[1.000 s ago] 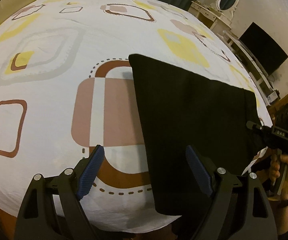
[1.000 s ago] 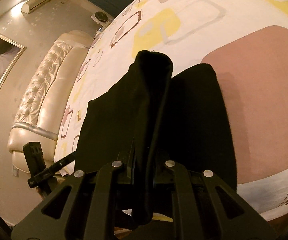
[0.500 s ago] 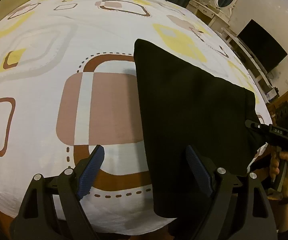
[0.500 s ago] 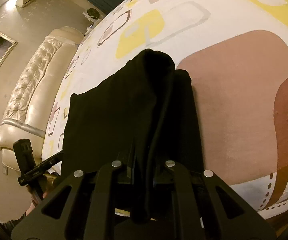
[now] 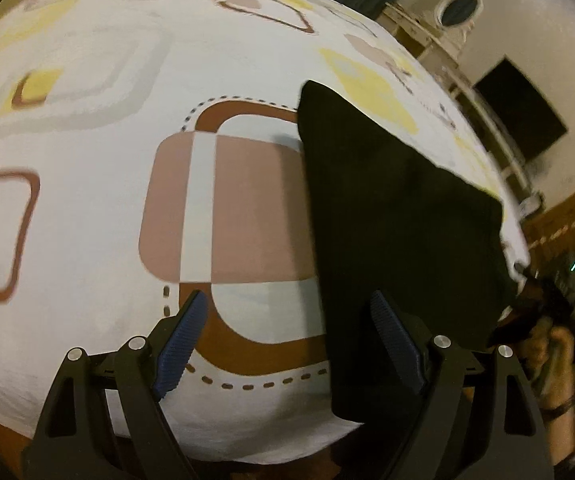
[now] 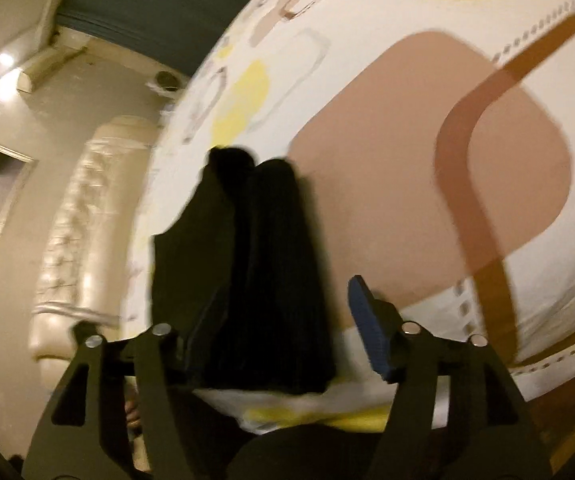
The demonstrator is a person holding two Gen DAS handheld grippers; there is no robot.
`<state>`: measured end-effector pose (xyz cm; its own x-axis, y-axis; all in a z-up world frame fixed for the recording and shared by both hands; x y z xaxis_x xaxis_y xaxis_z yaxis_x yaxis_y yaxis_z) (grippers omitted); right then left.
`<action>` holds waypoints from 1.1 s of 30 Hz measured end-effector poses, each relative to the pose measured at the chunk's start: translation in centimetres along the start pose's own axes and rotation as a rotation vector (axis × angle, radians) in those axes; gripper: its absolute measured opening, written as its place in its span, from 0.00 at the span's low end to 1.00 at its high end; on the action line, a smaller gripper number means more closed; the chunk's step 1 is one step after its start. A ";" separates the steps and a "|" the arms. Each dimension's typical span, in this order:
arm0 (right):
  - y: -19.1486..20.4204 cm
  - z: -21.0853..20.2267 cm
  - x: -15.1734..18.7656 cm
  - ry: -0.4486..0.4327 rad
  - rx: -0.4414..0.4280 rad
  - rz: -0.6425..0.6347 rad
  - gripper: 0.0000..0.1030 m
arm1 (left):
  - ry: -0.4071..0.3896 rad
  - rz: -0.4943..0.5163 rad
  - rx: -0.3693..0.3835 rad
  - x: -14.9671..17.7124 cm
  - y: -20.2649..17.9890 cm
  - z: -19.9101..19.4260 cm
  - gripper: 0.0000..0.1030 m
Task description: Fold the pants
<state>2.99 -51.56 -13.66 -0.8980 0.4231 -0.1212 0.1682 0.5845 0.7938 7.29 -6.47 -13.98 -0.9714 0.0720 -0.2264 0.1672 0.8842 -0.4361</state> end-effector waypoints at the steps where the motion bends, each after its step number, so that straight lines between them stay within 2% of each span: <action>1: 0.0 0.1 0.3 0.006 -0.034 0.006 0.71 | 0.006 -0.015 0.033 0.0 0.2 0.0 0.80; 2: 0.1 0.3 0.5 0.014 -0.049 0.009 0.72 | 0.017 -0.027 0.083 0.1 0.1 0.1 0.80; 5: -0.4 0.8 0.8 0.035 -0.071 0.025 0.73 | 0.030 -0.036 0.153 0.2 -0.3 0.5 0.80; 10: -1.1 1.6 1.4 0.075 -0.156 0.054 0.73 | 0.051 -0.020 0.150 0.6 -1.0 1.2 0.80; 18: -1.0 1.6 1.8 0.090 -0.167 0.046 0.73 | 0.066 -0.019 0.207 0.5 -1.8 1.9 0.80; 24: -1.1 1.9 1.9 0.089 -0.178 0.054 0.74 | 0.071 0.011 0.212 0.7 -2.6 2.4 0.80; 29: -1.0 2.0 1.9 0.095 -0.181 0.053 0.75 | 0.078 -0.003 0.247 0.8 -2.8 2.7 0.80; 33: -0.8 2.2 1.8 0.097 -0.176 0.053 0.77 | 0.090 0.032 0.251 0.8 -3.8 3.2 0.80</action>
<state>2.16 -49.77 -15.78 -0.9260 0.3766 -0.0253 0.1503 0.4294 0.8905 6.45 -11.31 -15.29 -0.9741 0.1487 -0.1705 0.2240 0.7395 -0.6347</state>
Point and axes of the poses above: each gripper's, at about its wrist camera, not at the fingertips, and z roughly the way its jaws point, y to its left, x to its underside, the point moved 6 cm from there along z, roughly the way its jaws point, and after that the axes turned 12 degrees about y, right-handed, at the moved point
